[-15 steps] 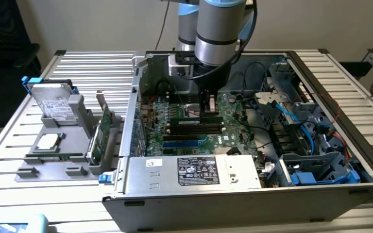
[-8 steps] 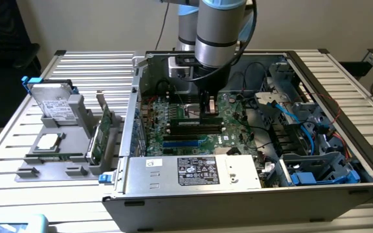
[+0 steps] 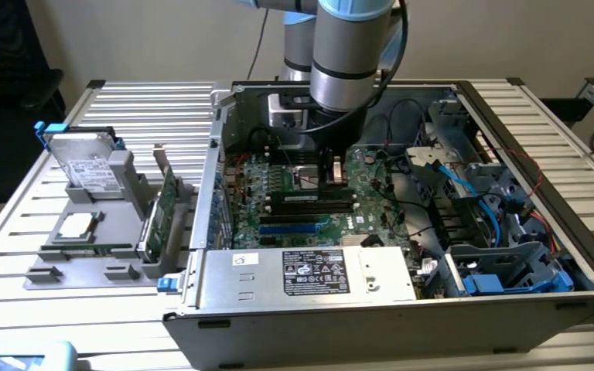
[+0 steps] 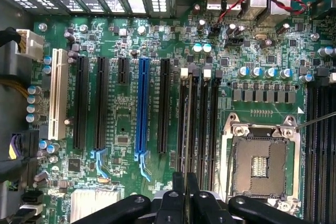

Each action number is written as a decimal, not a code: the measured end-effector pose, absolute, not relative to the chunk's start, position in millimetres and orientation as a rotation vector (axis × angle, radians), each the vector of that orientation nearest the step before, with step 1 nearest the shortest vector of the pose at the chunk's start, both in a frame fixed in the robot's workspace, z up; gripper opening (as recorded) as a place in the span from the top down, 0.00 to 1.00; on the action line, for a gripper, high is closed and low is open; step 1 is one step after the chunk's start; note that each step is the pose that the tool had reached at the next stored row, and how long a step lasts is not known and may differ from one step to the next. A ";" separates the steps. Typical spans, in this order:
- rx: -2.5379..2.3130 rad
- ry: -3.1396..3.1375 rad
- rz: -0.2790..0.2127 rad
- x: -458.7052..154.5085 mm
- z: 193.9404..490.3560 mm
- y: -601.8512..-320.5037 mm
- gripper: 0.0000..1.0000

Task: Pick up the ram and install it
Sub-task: 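Insert the ram into the slot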

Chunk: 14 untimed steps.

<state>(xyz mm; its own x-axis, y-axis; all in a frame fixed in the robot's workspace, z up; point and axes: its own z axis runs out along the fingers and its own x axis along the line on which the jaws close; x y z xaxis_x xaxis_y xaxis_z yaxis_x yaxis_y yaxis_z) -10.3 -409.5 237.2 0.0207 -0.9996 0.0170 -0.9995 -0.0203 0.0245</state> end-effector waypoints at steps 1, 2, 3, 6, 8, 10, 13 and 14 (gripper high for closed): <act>2.223 -2.178 -0.008 -10.3 236.9 -409.8 0.87; 2.223 -2.178 -0.008 -10.2 236.5 -410.2 0.87; 2.223 -2.178 -0.008 -10.2 235.6 -410.2 0.87; 2.223 -2.178 -0.008 -10.2 232.9 -410.2 0.87; 2.223 -2.178 -0.008 -9.9 231.7 -410.1 0.87; 2.223 -2.178 -0.008 -9.6 231.0 -409.8 0.87; 2.223 -2.178 -0.008 -9.7 230.8 -409.9 0.87; 2.223 -2.178 -0.008 -9.6 230.6 -410.2 0.87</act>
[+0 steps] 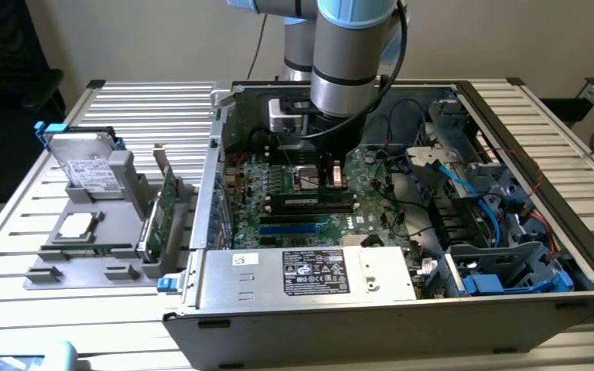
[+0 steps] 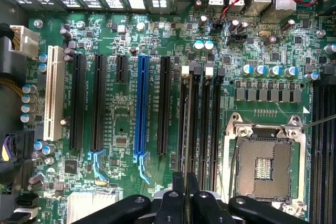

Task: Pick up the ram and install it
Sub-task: 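Insert the ram into the slot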

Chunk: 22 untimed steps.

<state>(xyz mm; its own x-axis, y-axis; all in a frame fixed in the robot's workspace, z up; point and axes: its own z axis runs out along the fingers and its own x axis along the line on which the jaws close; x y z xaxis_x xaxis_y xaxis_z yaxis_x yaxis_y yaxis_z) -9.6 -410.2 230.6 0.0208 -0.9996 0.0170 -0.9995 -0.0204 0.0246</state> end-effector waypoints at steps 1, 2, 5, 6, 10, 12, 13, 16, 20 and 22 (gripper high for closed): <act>2.223 -2.178 -0.008 -9.6 230.6 -410.2 0.87; 2.223 -2.178 -0.008 -9.6 230.4 -410.2 0.87; 2.223 -2.178 -0.008 -9.6 229.8 -410.2 0.87; 2.223 -2.178 -0.008 -9.6 229.8 -410.2 0.87; 2.223 -2.178 -0.008 -9.6 229.4 -410.2 0.87; 2.223 -2.178 -0.008 -9.6 229.0 -410.2 0.87; 2.223 -2.178 -0.008 -9.6 229.0 -410.2 0.87; 2.223 -2.178 -0.008 -9.6 228.1 -410.1 0.87; 2.223 -2.178 -0.008 -9.4 228.1 -410.1 0.87; 2.224 -2.177 -0.008 -9.0 228.1 -410.1 0.87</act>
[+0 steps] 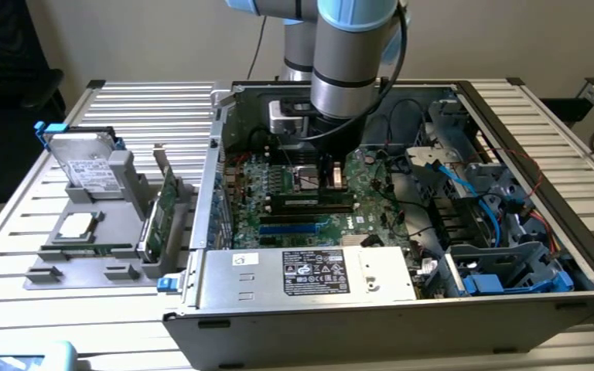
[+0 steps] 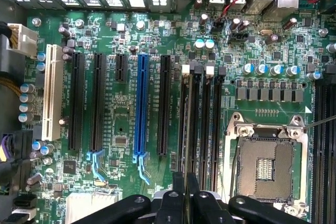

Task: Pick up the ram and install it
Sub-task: 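Insert the ram into the slot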

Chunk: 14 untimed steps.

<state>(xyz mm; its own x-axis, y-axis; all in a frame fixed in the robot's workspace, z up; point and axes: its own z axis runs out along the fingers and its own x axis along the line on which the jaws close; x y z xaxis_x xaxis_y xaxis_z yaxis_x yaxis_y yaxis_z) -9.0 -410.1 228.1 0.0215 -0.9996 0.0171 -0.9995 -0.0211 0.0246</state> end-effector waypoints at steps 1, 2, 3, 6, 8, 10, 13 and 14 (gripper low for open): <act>2.224 -2.177 -0.008 -8.8 228.1 -410.1 0.87; 2.225 -2.176 -0.008 -8.6 228.1 -410.1 0.87; 2.225 -2.176 -0.008 -8.5 228.1 -410.1 0.87; 2.227 -2.174 -0.008 -8.5 228.1 -410.1 0.87; 2.230 -2.170 -0.008 -8.4 228.1 -410.1 0.87; 2.234 -2.167 -0.008 -8.4 228.1 -410.1 0.87; 2.237 -2.164 -0.008 -8.4 228.1 -410.1 0.87; 2.237 -2.163 -0.008 -8.4 228.1 -410.1 0.87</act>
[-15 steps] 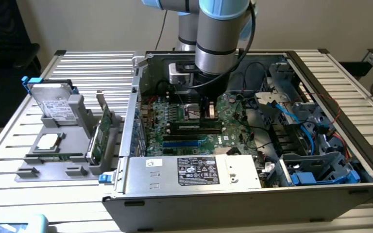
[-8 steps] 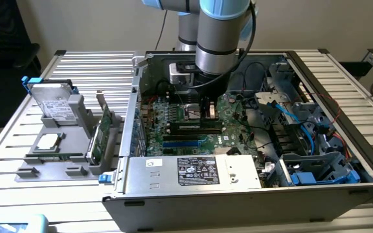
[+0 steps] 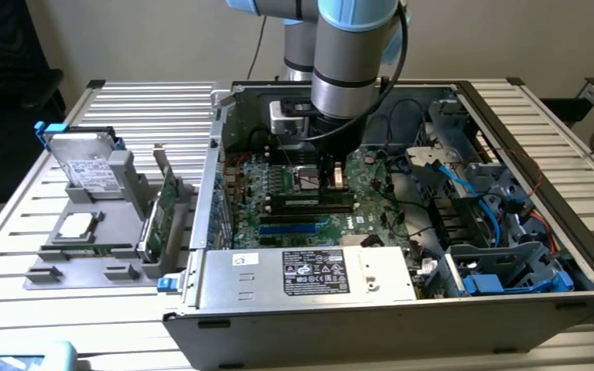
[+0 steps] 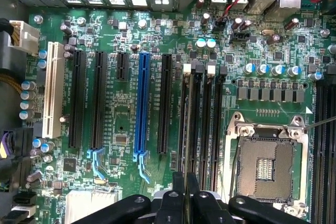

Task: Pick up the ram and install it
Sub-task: 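Insert the ram into the slot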

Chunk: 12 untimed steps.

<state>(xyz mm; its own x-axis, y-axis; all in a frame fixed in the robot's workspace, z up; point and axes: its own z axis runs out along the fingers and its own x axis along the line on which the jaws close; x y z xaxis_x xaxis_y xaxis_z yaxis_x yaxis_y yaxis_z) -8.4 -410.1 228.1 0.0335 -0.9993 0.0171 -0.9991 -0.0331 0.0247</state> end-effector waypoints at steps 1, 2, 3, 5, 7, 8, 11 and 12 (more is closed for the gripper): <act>2.237 -2.163 -0.008 -8.4 228.1 -410.1 0.87; 2.237 -2.163 -0.007 -8.4 228.1 -410.1 0.87; 2.237 -2.163 -0.007 -8.4 228.1 -410.1 0.87; 2.237 -2.163 -0.007 -8.4 228.0 -410.1 0.87; 2.237 -2.163 -0.007 -8.4 227.7 -410.1 0.87; 2.237 -2.163 -0.007 -8.4 227.5 -409.9 0.87; 2.237 -2.162 -0.007 -8.4 227.5 -409.9 0.87; 2.238 -2.162 -0.007 -8.4 227.5 -410.0 0.87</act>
